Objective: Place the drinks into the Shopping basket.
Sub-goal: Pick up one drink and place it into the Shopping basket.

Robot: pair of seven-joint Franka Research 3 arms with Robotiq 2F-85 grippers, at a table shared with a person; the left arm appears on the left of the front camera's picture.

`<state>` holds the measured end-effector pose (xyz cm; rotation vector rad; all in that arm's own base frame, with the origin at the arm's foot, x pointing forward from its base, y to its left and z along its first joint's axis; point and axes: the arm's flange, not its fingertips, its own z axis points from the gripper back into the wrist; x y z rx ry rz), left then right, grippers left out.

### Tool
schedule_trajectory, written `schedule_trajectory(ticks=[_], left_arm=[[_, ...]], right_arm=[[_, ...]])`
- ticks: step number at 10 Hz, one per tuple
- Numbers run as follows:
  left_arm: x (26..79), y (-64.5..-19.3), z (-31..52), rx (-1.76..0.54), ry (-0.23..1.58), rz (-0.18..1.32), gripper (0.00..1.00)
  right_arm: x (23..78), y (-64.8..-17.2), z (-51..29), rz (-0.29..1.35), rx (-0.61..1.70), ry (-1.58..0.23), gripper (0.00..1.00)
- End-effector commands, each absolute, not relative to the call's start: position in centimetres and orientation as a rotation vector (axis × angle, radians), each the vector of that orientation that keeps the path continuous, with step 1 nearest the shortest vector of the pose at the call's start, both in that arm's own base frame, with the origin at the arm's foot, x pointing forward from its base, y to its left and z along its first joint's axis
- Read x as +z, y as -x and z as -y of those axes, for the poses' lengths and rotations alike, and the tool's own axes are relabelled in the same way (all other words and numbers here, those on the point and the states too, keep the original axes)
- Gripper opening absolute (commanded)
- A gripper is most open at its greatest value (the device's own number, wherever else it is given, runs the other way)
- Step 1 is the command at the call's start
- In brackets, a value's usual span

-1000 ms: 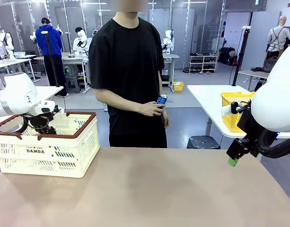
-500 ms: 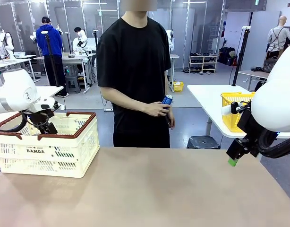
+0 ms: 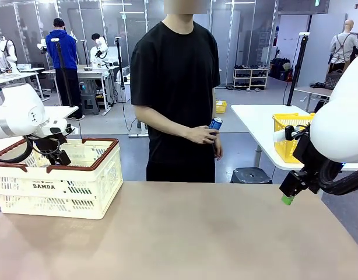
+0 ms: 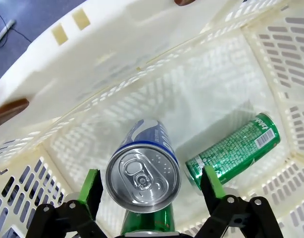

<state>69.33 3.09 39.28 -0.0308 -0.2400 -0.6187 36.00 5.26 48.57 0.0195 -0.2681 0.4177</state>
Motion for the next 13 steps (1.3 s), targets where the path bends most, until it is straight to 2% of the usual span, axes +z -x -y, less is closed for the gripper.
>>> schedule_trajectory(ticks=[1,8,13], left_arm=[[39.2,-69.4,-3.1,-0.621,0.027,0.239,1.0],[39.3,-69.3,-3.1,-0.619,0.031,0.24,1.0],[46.3,-66.7,-3.1,-0.697,-0.143,0.292,1.0]], right_arm=[[48.5,-36.0,-5.1,0.268,0.415,-0.023,1.0],[48.5,-36.0,-5.1,0.268,0.415,-0.023,1.0],[48.5,-36.0,-5.1,0.268,0.415,-0.023,1.0]])
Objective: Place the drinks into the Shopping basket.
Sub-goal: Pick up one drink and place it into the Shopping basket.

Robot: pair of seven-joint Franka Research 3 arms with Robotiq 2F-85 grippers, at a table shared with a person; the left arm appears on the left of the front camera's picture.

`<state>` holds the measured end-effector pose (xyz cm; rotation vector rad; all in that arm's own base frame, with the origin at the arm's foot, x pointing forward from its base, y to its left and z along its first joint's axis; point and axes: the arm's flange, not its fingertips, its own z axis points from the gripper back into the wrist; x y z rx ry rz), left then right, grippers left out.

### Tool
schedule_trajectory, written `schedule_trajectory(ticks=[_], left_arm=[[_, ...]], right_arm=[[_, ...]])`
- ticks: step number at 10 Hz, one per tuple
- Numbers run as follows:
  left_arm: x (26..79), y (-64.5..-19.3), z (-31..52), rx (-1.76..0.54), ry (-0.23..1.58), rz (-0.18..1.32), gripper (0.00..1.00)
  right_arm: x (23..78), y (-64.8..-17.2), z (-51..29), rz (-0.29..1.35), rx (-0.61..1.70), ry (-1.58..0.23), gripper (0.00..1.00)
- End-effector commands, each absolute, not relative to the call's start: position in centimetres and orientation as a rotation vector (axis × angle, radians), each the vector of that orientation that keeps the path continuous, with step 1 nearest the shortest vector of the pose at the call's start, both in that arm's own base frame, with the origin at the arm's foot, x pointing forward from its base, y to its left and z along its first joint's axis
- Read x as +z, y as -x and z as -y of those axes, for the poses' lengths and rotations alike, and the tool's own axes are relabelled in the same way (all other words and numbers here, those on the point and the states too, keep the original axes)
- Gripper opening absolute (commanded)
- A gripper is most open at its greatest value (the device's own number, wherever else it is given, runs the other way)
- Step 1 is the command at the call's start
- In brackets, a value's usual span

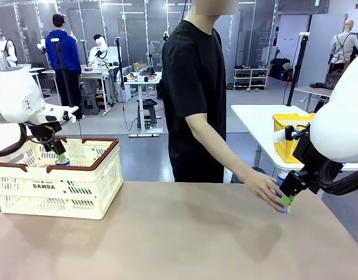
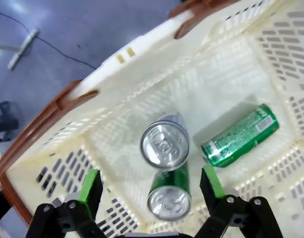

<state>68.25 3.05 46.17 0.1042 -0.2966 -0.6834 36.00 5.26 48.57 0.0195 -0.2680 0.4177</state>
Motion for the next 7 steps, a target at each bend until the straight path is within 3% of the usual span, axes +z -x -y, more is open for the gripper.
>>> schedule_trajectory(ticks=[1,7], left_arm=[[47.6,-65.9,-2.9,-0.734,-0.132,0.306,1.0],[52.2,-56.4,-0.9,-1.022,-0.102,0.302,1.0]], right_arm=[[48.5,-36.0,-5.1,0.268,0.415,-0.023,1.0],[48.5,-36.0,-5.1,0.268,0.415,-0.023,1.0]])
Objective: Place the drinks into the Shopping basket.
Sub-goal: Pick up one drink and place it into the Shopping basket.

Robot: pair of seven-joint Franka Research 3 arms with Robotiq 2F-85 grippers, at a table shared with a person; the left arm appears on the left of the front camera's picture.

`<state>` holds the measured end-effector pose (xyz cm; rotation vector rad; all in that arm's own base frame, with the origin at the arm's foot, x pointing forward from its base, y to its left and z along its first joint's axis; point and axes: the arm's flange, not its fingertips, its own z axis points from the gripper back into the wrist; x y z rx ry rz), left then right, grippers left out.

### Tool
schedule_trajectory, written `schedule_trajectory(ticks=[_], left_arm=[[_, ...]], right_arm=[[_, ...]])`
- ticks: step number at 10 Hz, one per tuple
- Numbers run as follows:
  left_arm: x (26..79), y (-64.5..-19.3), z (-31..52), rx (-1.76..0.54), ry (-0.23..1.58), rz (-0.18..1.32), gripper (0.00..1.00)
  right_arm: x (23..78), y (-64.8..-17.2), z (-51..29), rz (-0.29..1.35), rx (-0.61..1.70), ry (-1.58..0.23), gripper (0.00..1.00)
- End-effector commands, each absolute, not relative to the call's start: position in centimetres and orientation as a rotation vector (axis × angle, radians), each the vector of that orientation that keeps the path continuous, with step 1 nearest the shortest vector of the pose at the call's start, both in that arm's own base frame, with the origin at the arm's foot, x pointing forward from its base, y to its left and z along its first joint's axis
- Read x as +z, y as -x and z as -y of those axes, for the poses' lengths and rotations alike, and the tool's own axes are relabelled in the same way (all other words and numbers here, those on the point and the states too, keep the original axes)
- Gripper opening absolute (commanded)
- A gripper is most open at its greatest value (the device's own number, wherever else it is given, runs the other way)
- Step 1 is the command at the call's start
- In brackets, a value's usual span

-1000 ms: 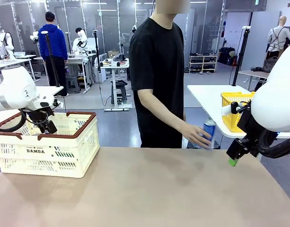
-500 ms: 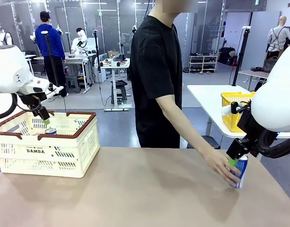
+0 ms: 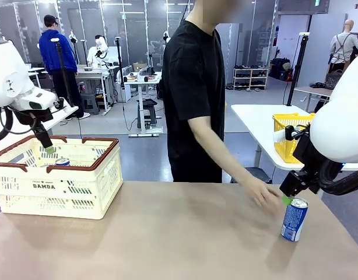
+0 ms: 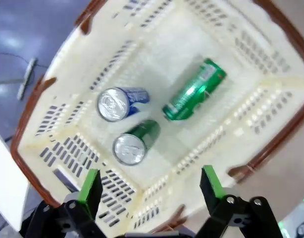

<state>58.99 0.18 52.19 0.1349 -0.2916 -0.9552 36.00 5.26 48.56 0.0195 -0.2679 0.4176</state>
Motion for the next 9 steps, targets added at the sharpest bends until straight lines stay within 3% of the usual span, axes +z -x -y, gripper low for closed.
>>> schedule_trajectory(ticks=[1,6,9], left_arm=[[52.3,-54.4,-0.8,-1.093,-0.112,0.245,1.0],[50.7,-46.1,0.8,-1.103,-0.121,0.174,1.0],[49.1,-44.5,1.4,-1.095,-0.091,0.101,1.0]], right_arm=[[48.5,-36.0,-5.1,0.268,0.415,-0.023,1.0],[48.5,-36.0,-5.1,0.268,0.415,-0.023,1.0],[48.5,-36.0,-5.1,0.268,0.415,-0.023,1.0]])
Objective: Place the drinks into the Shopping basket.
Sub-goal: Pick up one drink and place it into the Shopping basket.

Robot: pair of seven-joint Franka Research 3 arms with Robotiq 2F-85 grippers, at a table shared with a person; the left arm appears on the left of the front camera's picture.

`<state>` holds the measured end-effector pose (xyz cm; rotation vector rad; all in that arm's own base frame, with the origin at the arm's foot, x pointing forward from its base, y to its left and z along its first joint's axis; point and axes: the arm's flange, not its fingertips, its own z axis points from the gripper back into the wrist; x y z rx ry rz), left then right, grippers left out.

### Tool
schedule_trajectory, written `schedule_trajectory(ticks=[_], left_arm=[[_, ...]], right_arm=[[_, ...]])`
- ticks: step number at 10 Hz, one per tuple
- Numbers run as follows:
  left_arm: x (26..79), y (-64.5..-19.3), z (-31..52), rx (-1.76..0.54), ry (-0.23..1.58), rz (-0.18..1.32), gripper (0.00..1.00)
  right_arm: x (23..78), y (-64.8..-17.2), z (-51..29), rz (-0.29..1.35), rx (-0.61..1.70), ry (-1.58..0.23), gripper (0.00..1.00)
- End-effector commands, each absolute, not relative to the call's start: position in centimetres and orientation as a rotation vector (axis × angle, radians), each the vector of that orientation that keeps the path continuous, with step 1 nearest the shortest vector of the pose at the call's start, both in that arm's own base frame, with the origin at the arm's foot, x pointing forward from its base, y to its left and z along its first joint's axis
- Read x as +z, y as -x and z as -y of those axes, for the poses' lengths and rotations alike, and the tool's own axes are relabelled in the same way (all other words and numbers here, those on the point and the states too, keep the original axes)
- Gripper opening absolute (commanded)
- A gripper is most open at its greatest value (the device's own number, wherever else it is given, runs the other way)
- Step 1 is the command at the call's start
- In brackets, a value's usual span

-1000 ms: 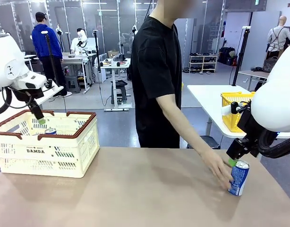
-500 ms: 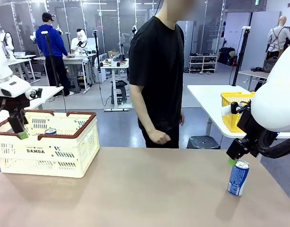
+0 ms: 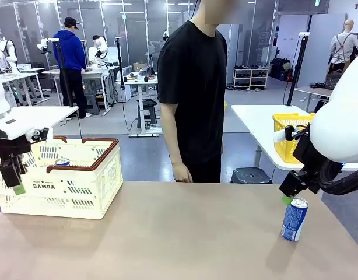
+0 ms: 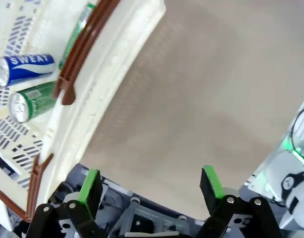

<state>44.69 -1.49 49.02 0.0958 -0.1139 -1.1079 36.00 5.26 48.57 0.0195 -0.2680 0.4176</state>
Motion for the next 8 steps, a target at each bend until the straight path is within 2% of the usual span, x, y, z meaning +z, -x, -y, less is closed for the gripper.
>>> schedule_trajectory(ticks=[1,8], left_arm=[[48.78,-45.36,1.1,-1.142,-0.065,0.1,1.0],[49.02,-44.69,1.49,-1.108,-0.096,0.114,1.0]], right_arm=[[48.52,-35.97,-5.13,0.268,0.415,-0.023,1.0],[48.39,-36.05,-4.66,0.264,0.433,0.023,1.0]])
